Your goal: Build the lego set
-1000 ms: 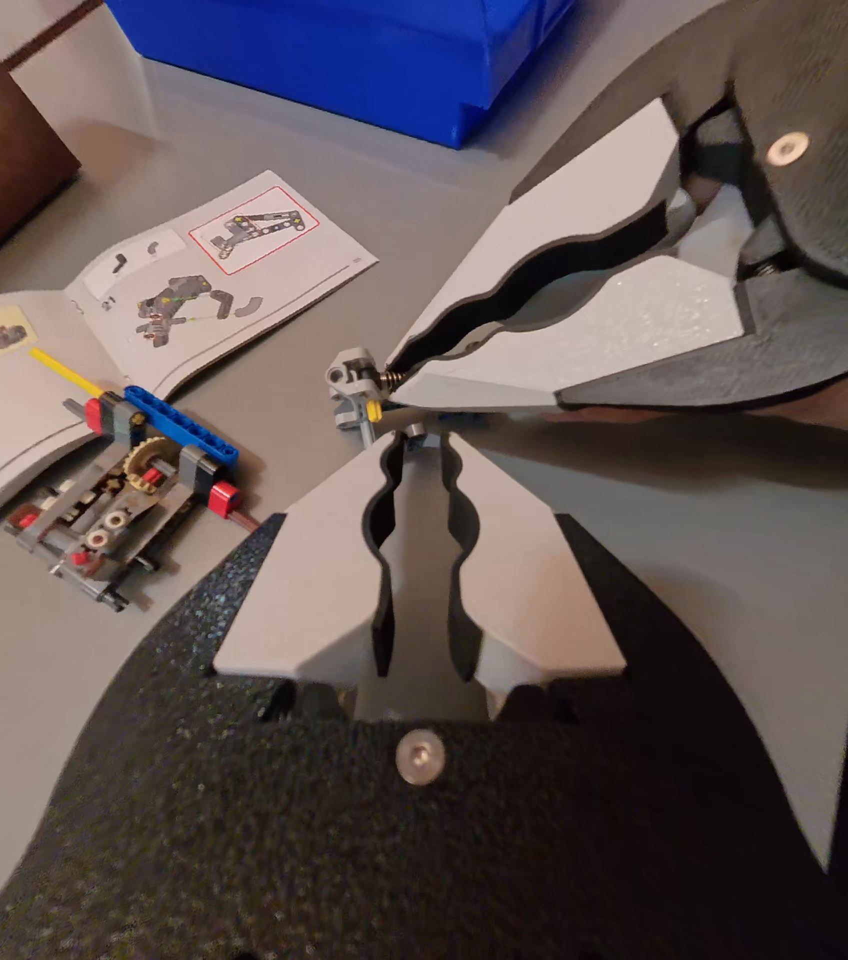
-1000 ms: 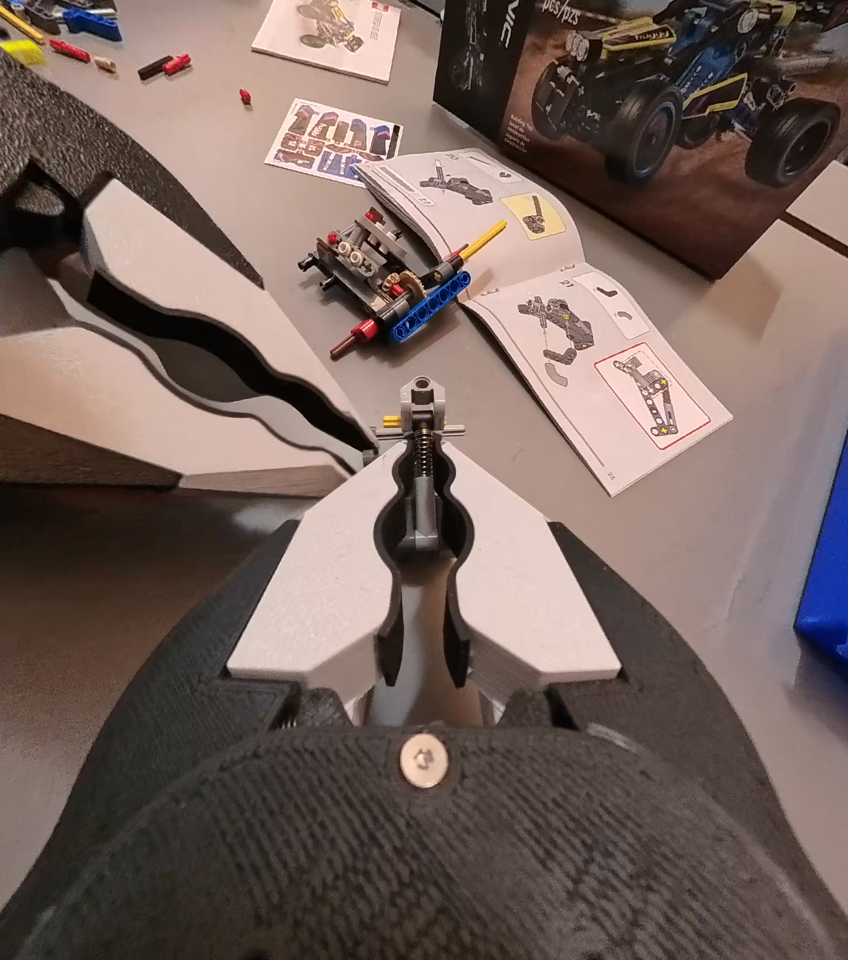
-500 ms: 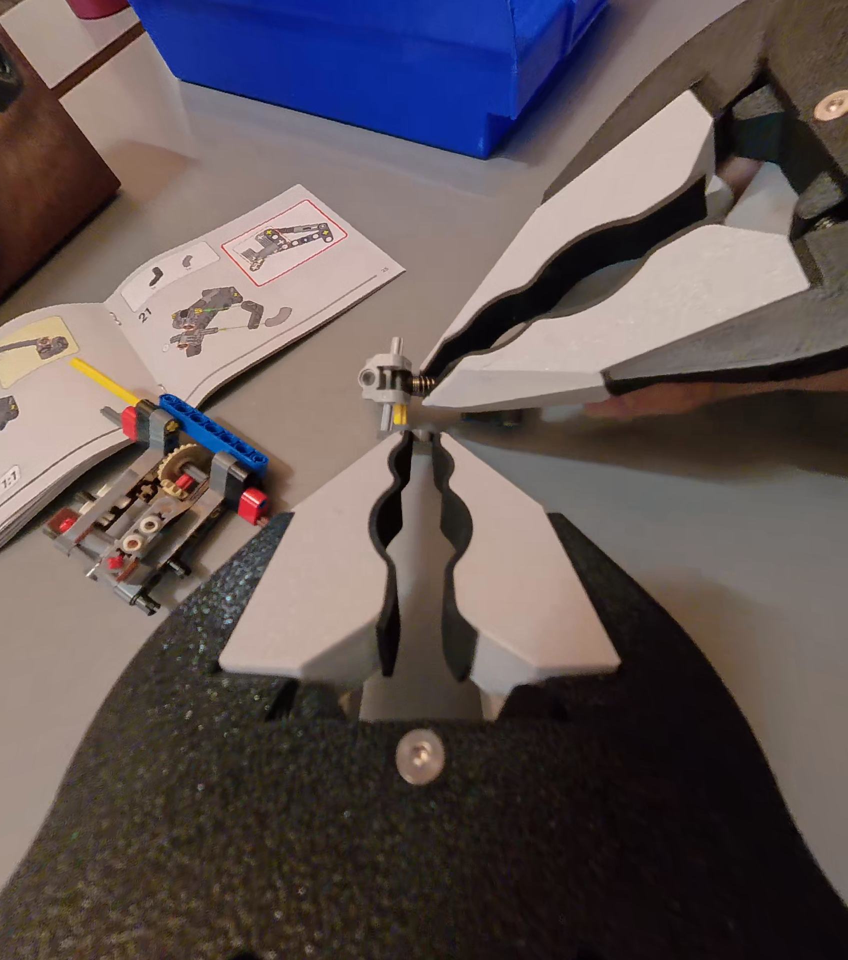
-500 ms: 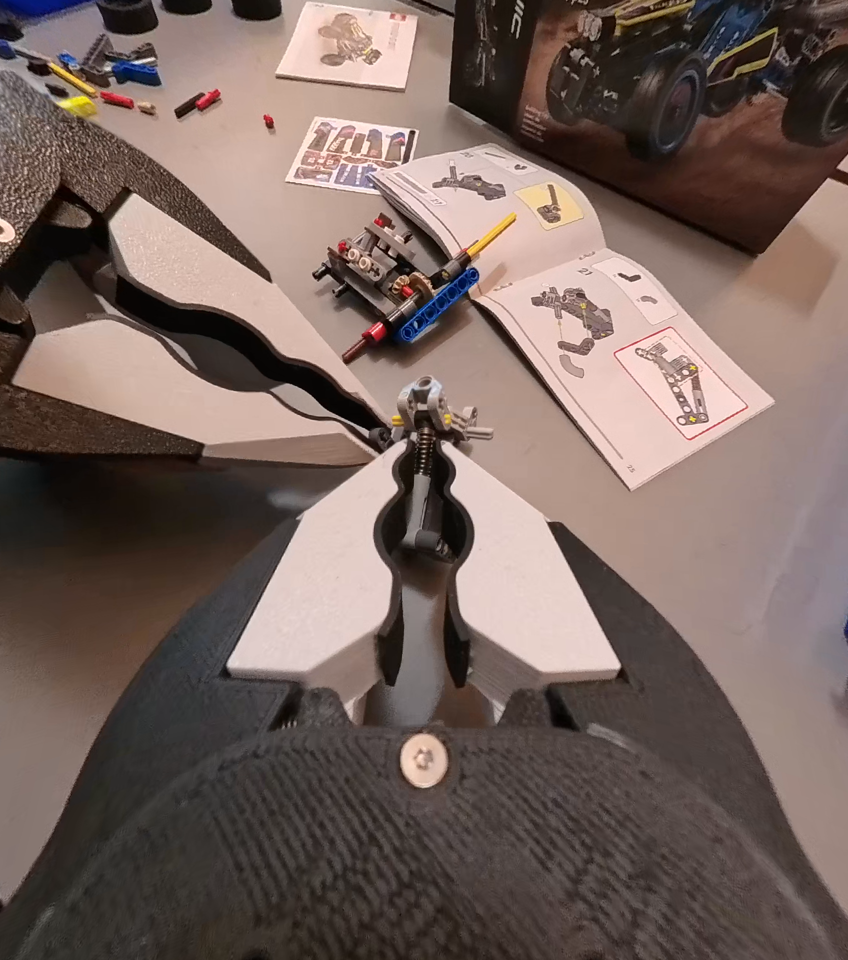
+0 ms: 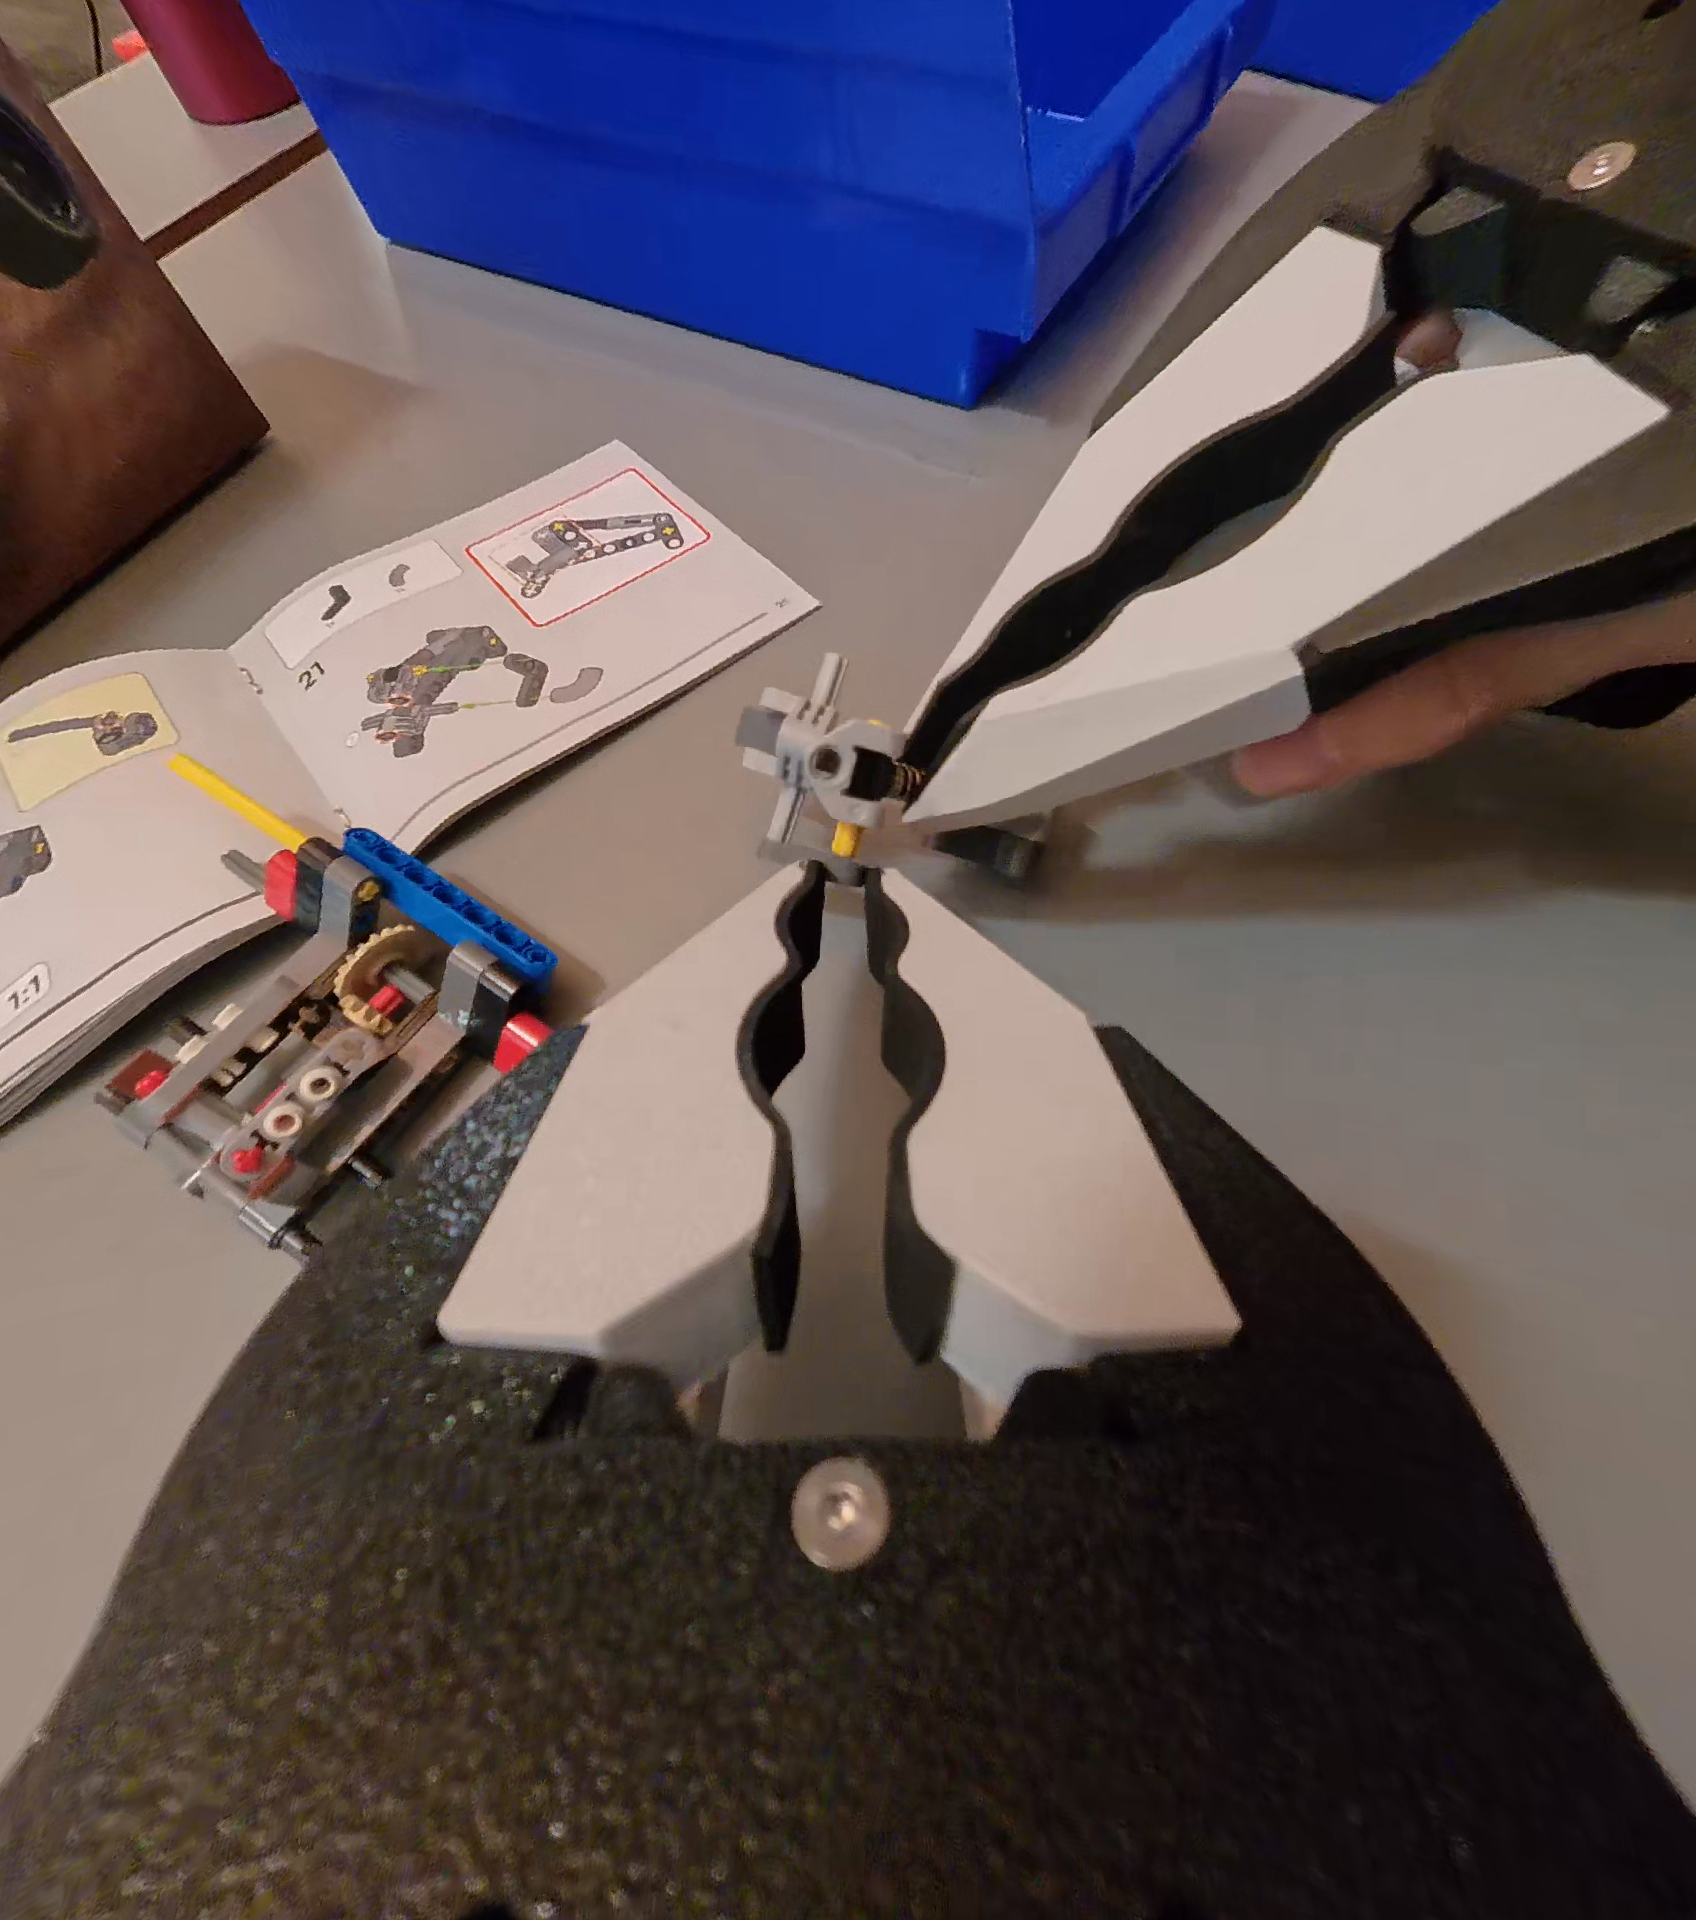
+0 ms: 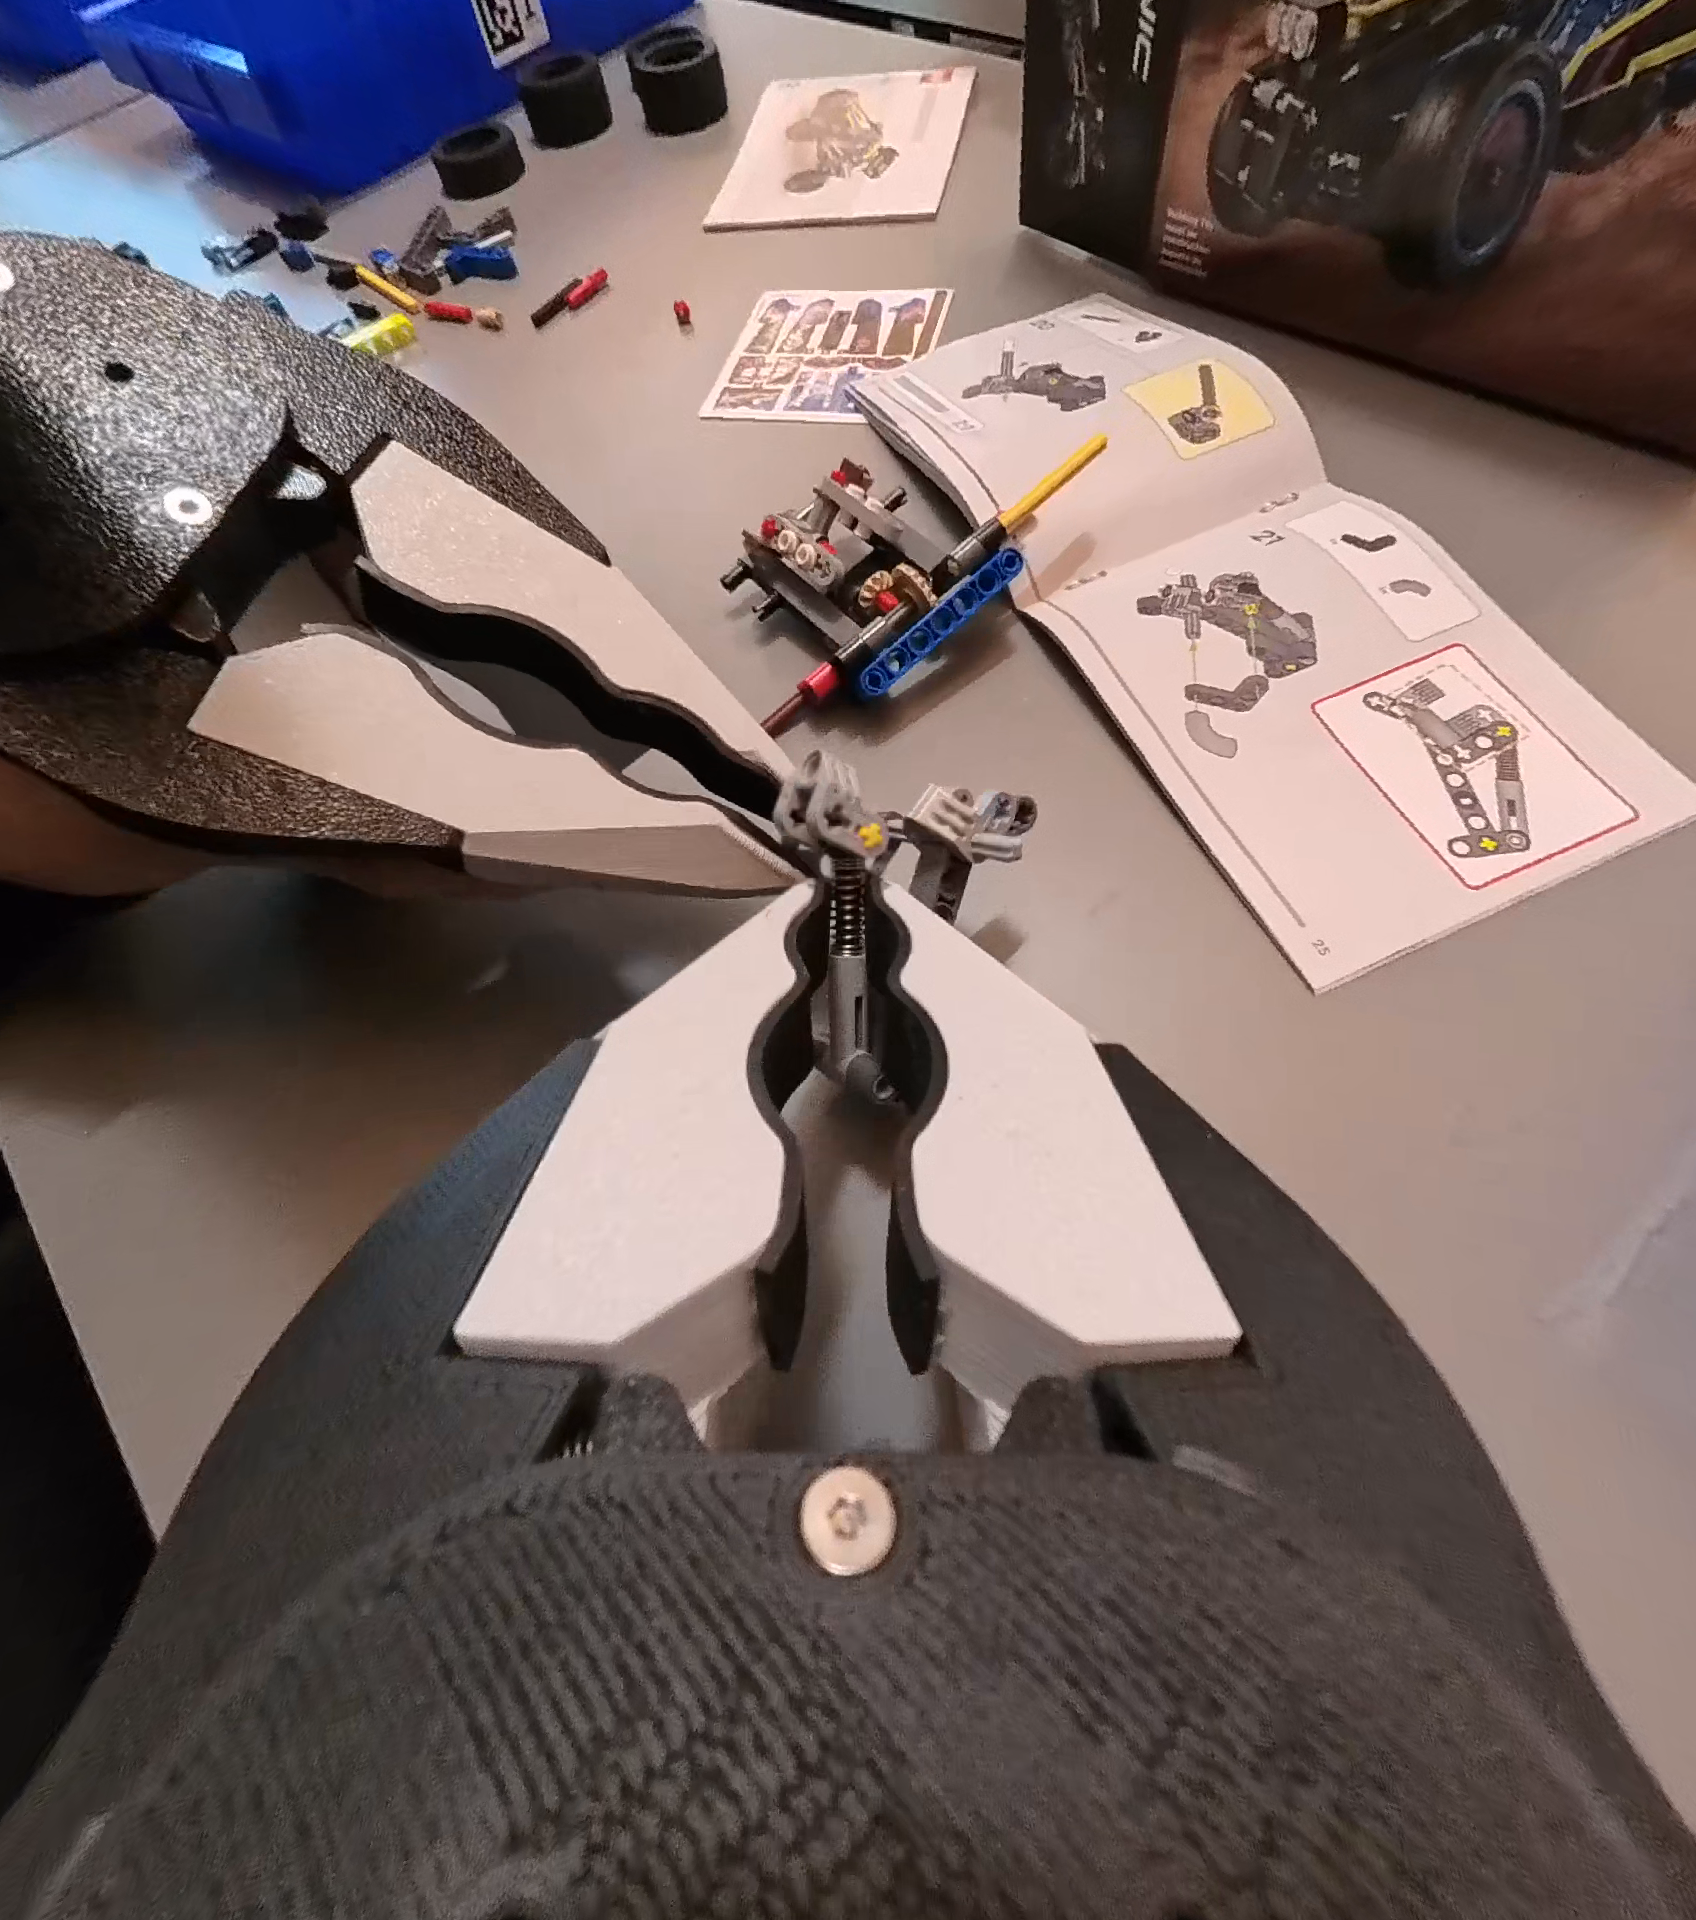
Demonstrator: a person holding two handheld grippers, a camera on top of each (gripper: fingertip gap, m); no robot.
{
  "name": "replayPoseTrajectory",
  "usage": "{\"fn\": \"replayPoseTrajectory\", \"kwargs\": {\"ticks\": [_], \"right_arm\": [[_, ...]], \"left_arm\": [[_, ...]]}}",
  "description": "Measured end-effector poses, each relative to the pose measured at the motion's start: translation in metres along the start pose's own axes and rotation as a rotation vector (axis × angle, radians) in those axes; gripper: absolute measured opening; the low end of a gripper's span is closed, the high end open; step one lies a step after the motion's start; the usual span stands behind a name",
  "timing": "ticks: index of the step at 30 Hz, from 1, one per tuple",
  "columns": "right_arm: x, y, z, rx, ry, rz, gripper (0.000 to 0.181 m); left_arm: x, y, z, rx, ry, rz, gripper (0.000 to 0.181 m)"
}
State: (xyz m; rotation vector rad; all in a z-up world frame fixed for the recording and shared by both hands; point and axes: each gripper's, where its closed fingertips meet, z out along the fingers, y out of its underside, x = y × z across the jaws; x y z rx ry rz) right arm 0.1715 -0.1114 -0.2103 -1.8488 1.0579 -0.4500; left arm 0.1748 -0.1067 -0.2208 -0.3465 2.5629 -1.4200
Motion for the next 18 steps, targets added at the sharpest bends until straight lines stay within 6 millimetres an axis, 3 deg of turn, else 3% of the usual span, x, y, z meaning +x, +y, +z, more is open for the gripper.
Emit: {"fn": "replayPoseTrajectory", "kwargs": {"ticks": [18], "right_arm": [[-0.0038,0.0047,-0.003,-0.071,-0.06,0.052,0.004]], "left_arm": [[0.0,-0.0036,-0.0006,0.023,-0.012,0.05,0.005]]}}
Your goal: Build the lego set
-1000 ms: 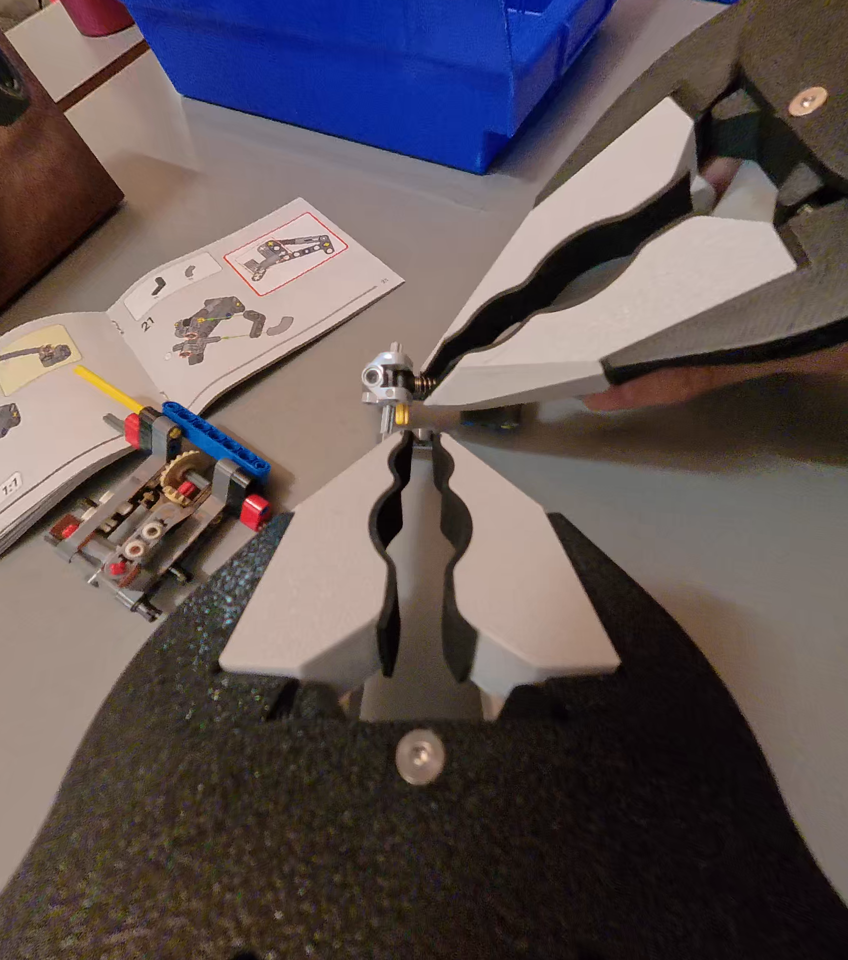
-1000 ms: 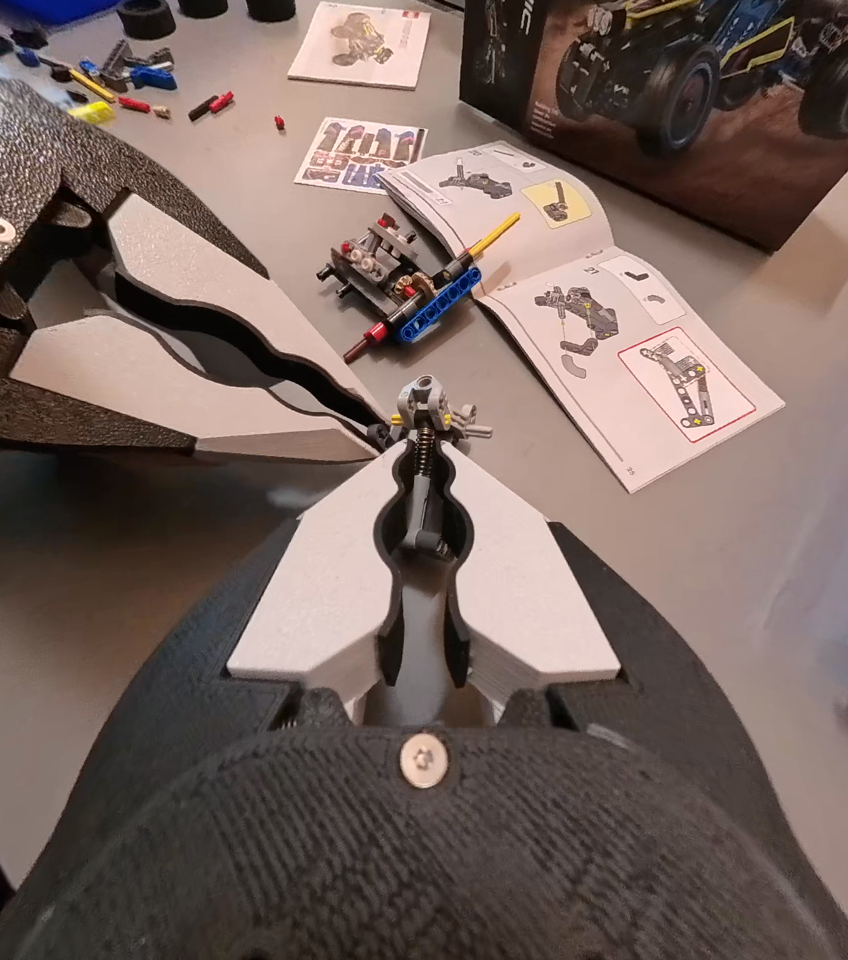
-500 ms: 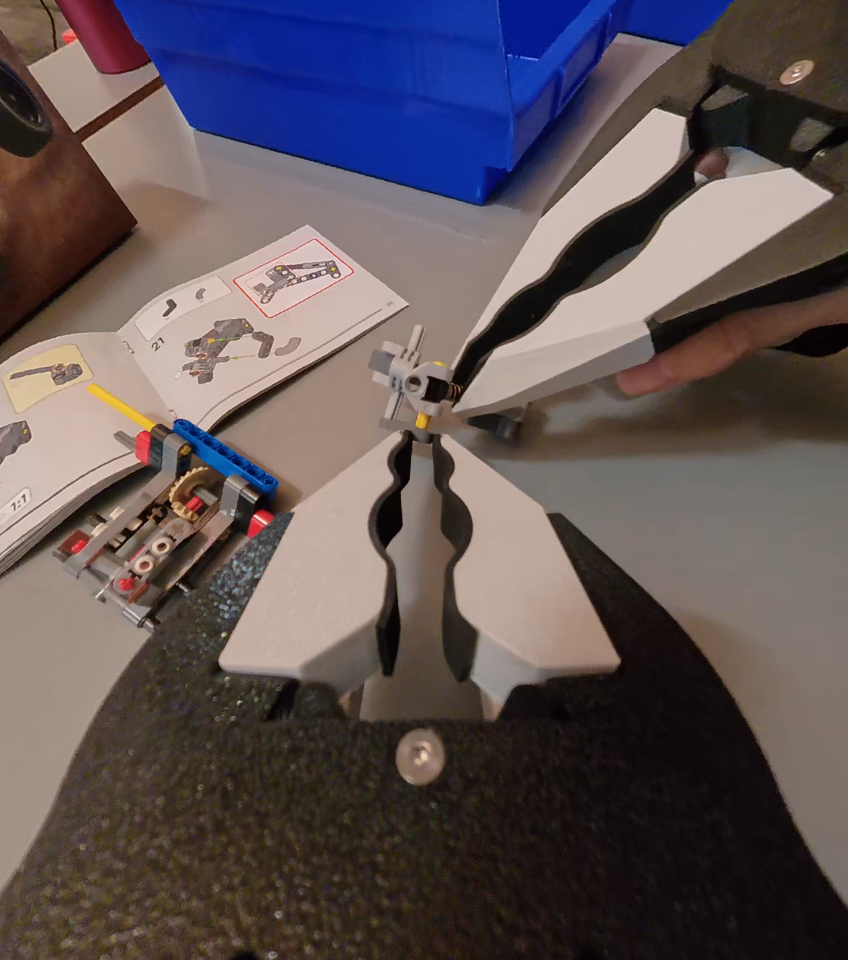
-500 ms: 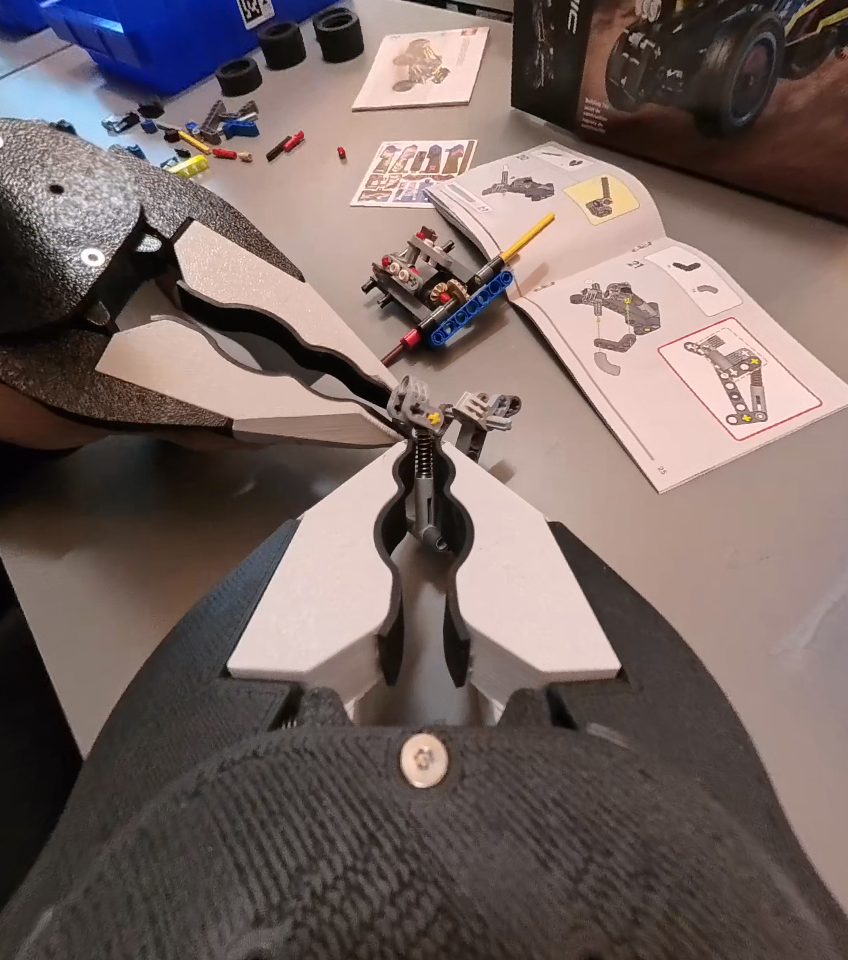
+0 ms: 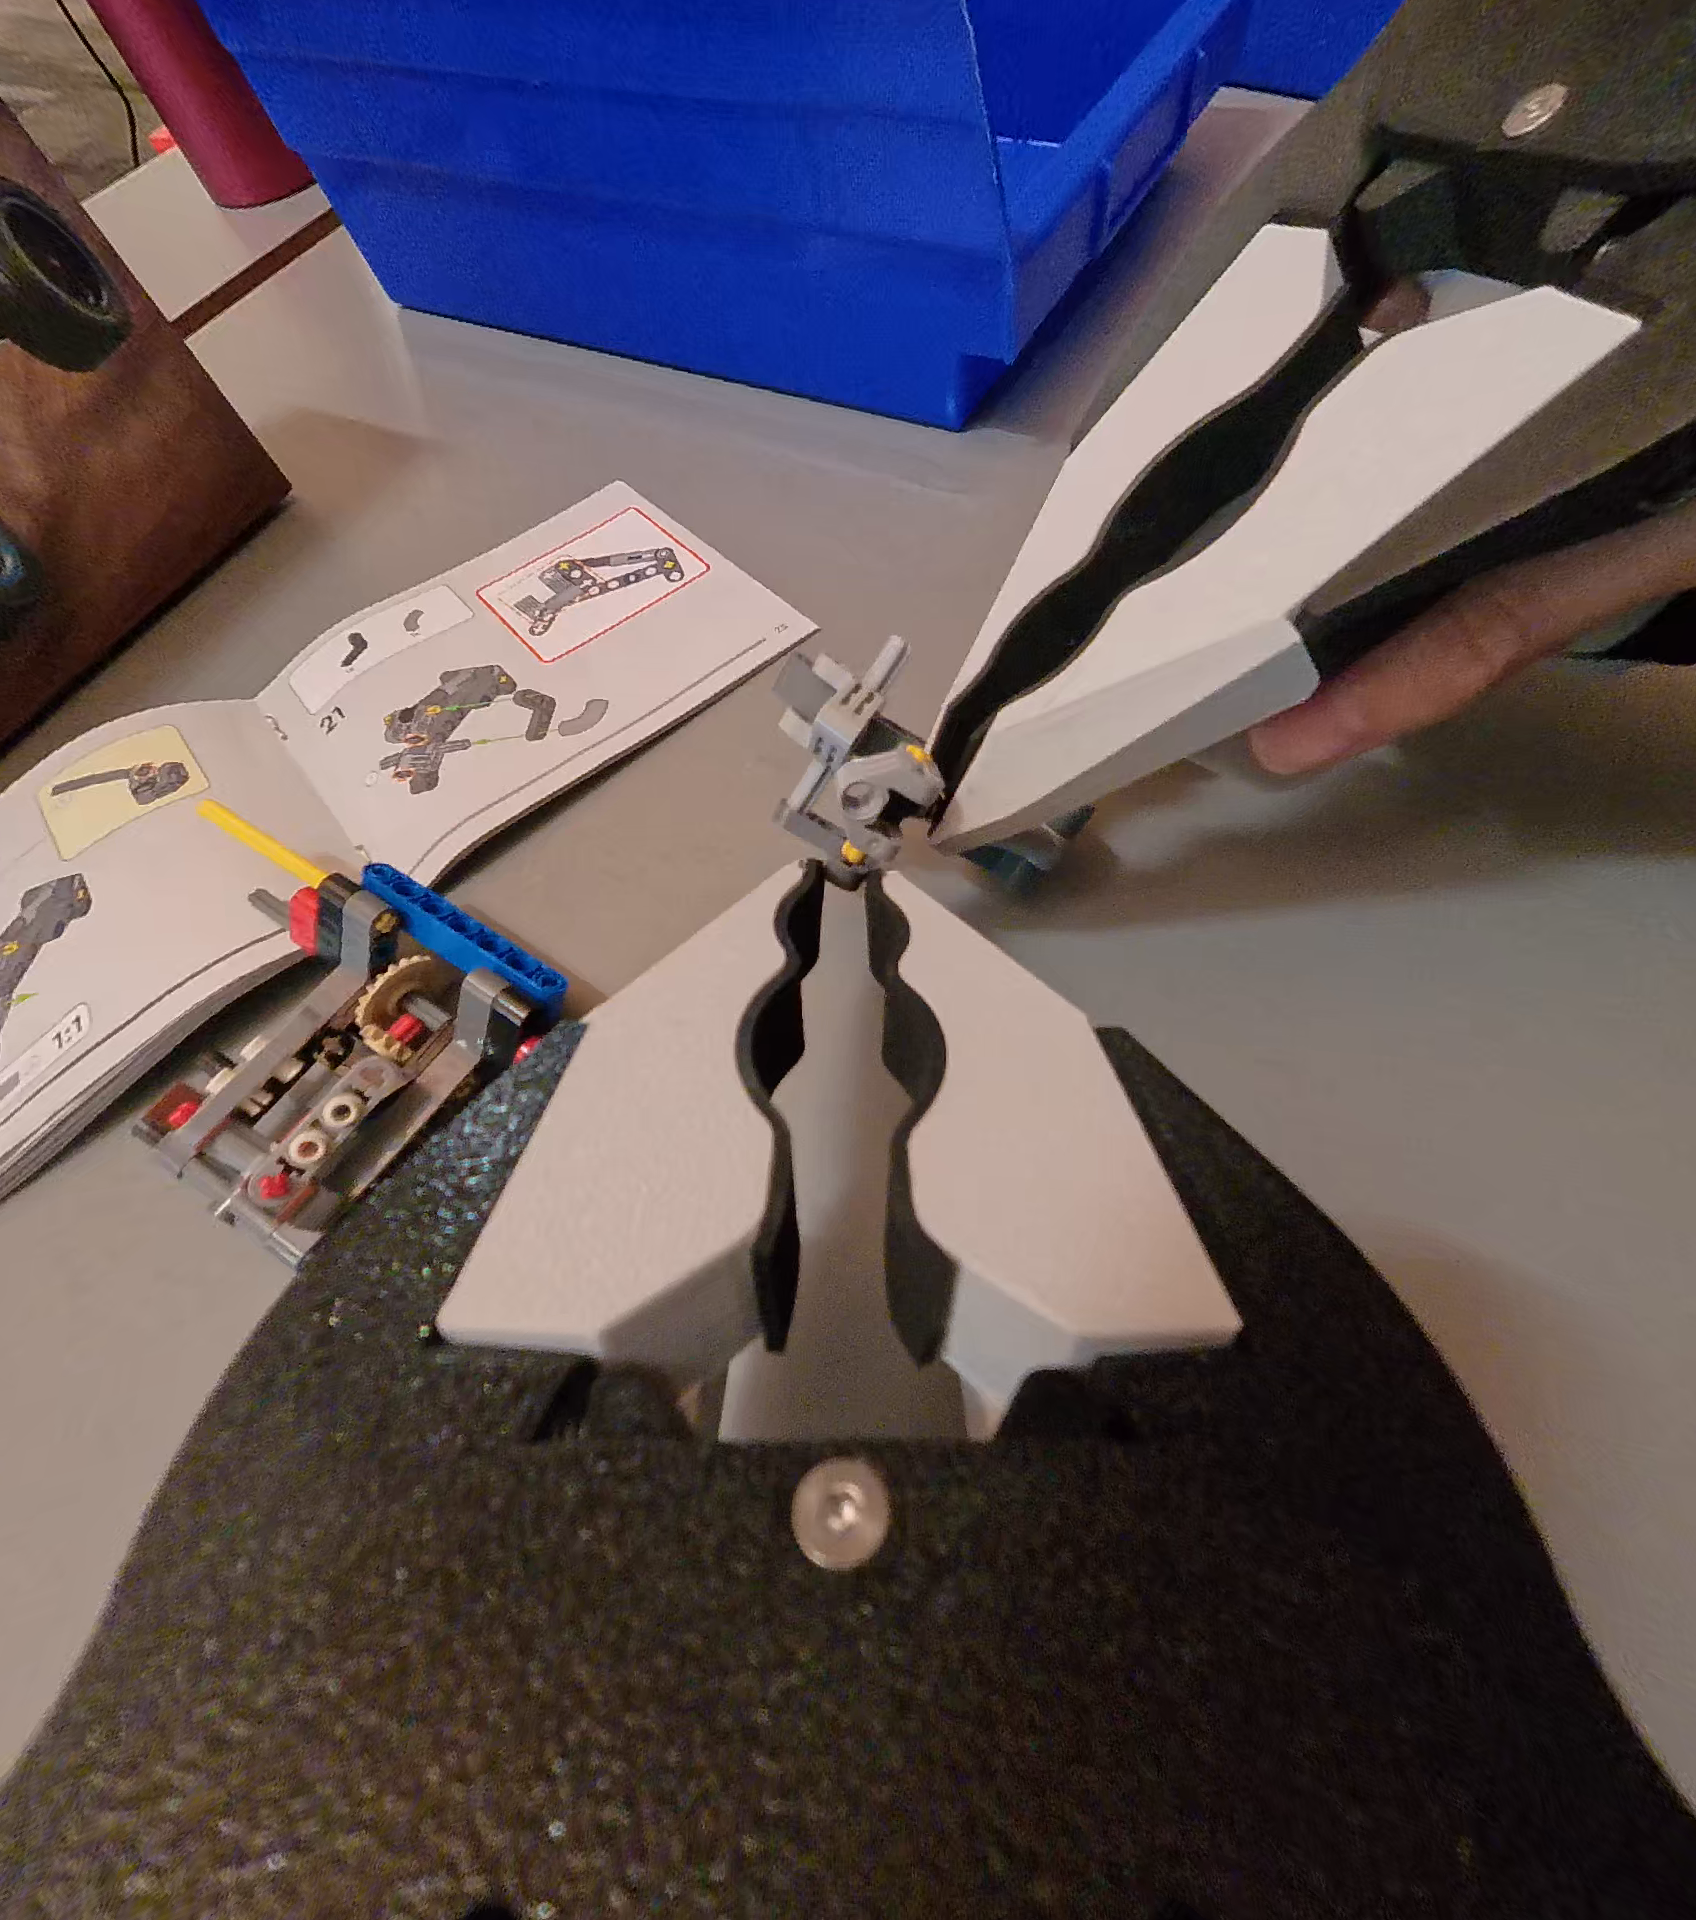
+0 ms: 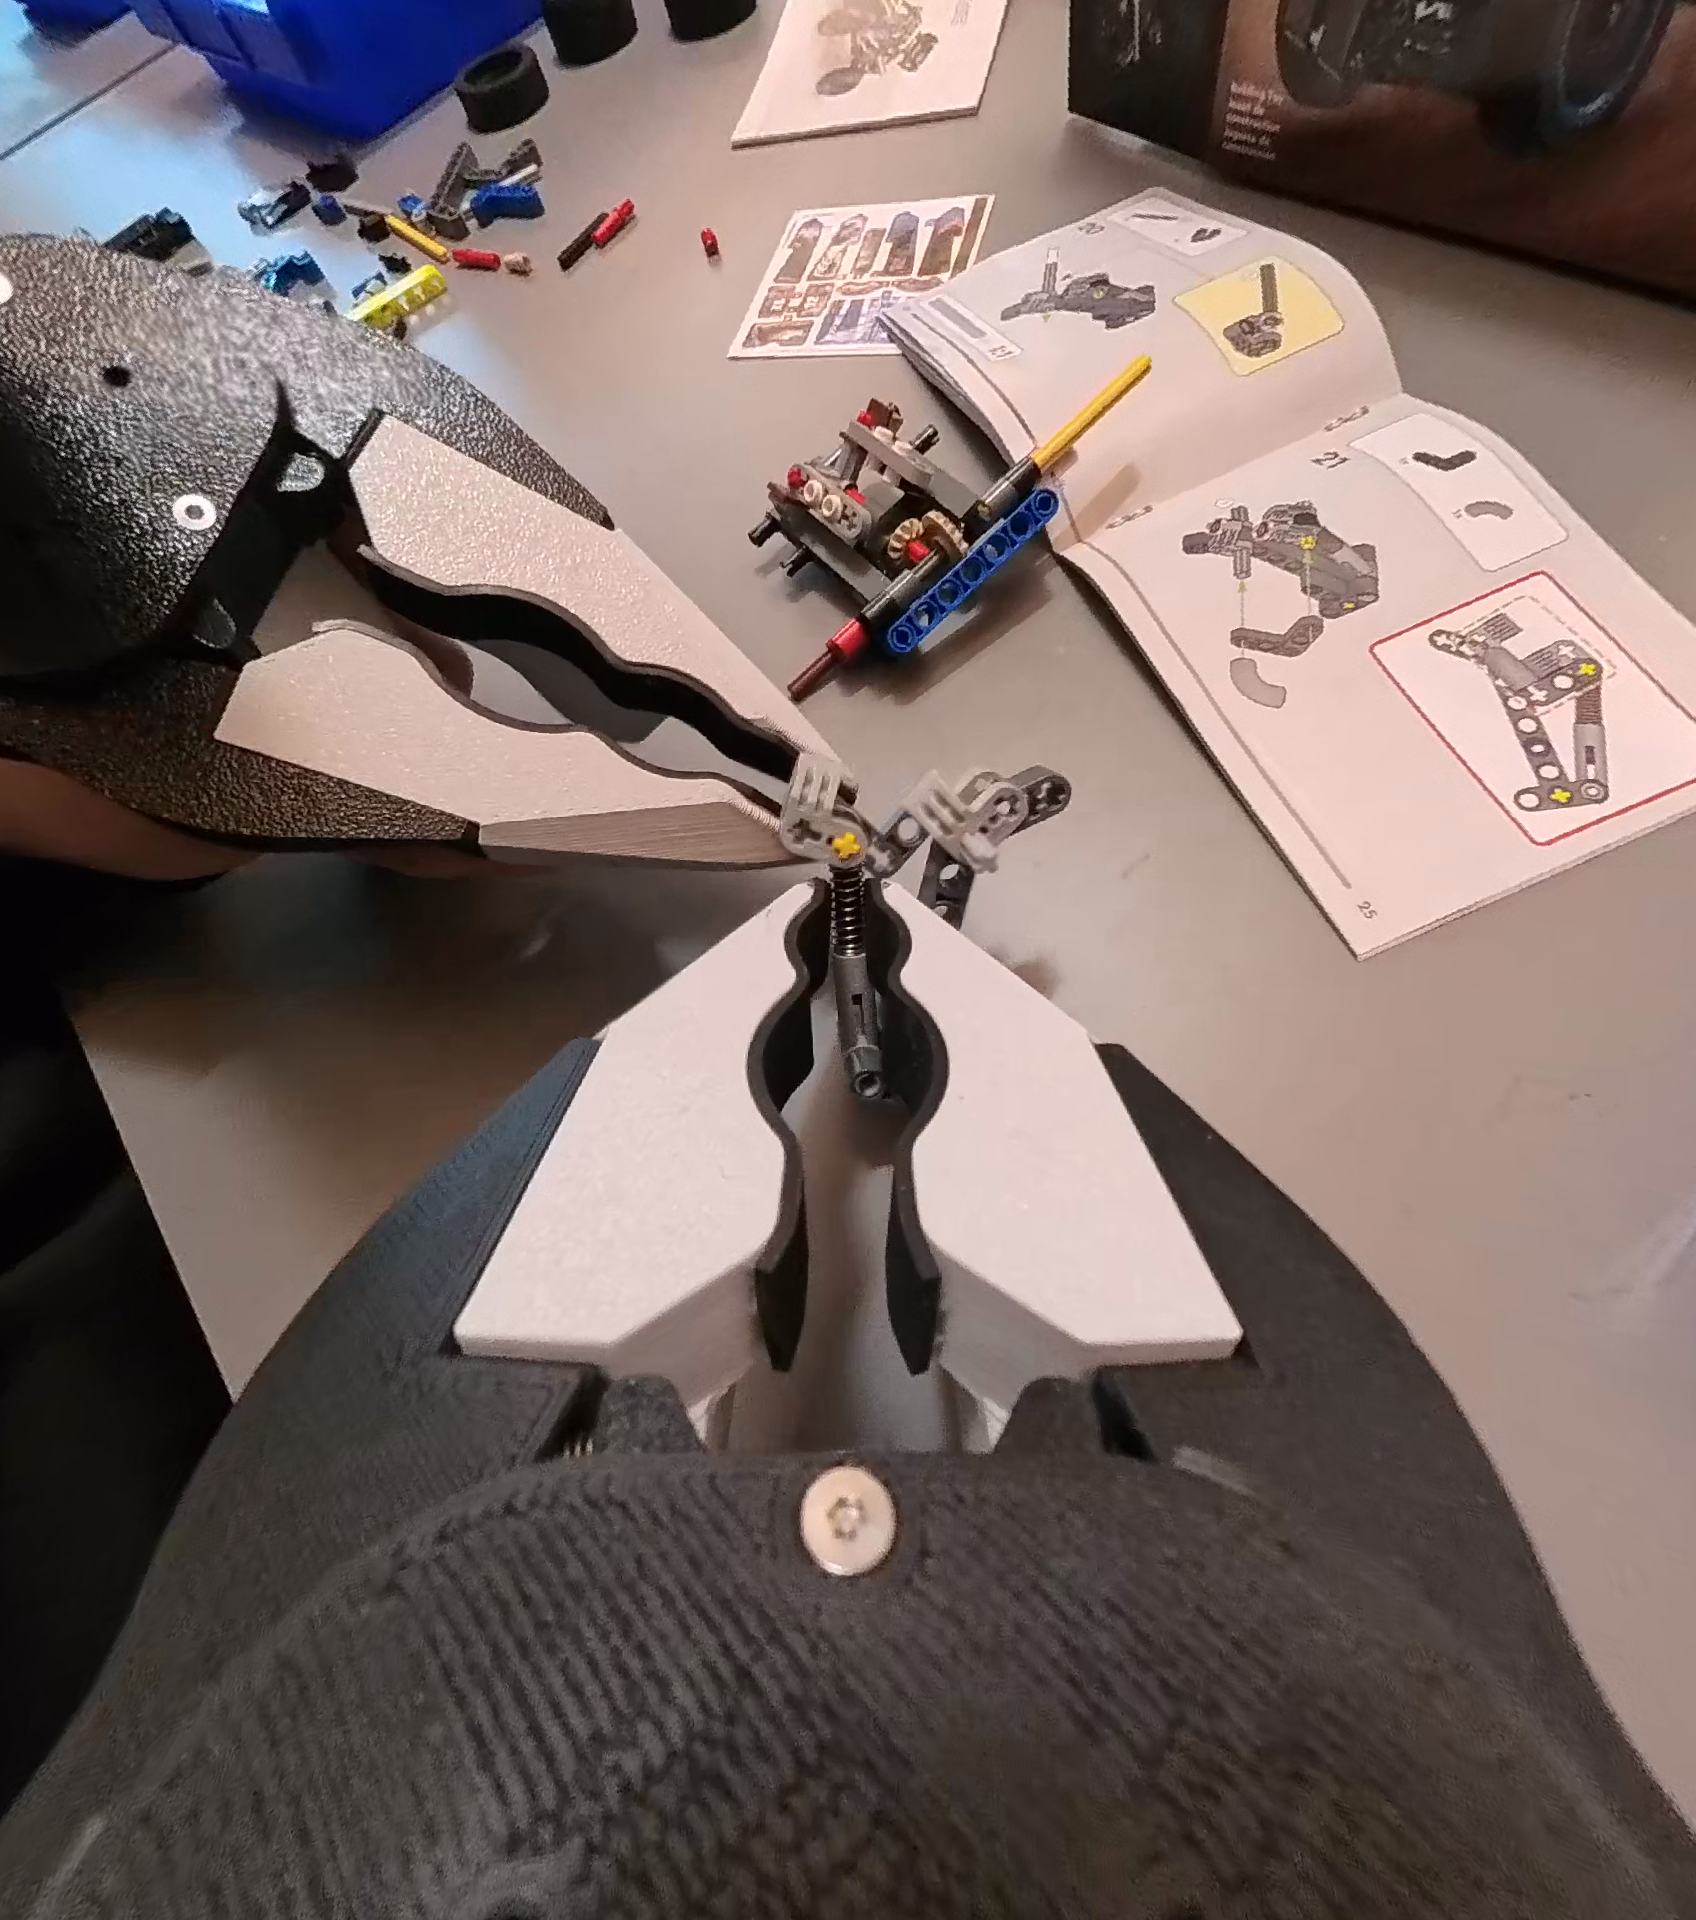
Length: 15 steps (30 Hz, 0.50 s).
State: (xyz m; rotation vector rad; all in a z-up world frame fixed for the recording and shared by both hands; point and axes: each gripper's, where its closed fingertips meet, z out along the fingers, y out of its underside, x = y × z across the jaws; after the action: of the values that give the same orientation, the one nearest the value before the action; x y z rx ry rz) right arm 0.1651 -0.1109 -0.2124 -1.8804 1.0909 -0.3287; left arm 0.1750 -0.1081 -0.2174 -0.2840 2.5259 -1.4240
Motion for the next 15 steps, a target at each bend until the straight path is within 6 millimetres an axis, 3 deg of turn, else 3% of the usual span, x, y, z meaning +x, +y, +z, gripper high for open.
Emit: {"fn": "replayPoseTrajectory", "kwargs": {"ticks": [8,15], "right_arm": [[0.001,-0.001,-0.003,-0.03,-0.043,0.017,0.004],[-0.001,0.0,-0.007,-0.043,-0.095,-0.01,0.004]], "left_arm": [[0.001,-0.006,-0.002,0.052,0.004,0.144,0.005],[0.004,-0.012,-0.005,0.099,0.029,0.432,0.005]]}}
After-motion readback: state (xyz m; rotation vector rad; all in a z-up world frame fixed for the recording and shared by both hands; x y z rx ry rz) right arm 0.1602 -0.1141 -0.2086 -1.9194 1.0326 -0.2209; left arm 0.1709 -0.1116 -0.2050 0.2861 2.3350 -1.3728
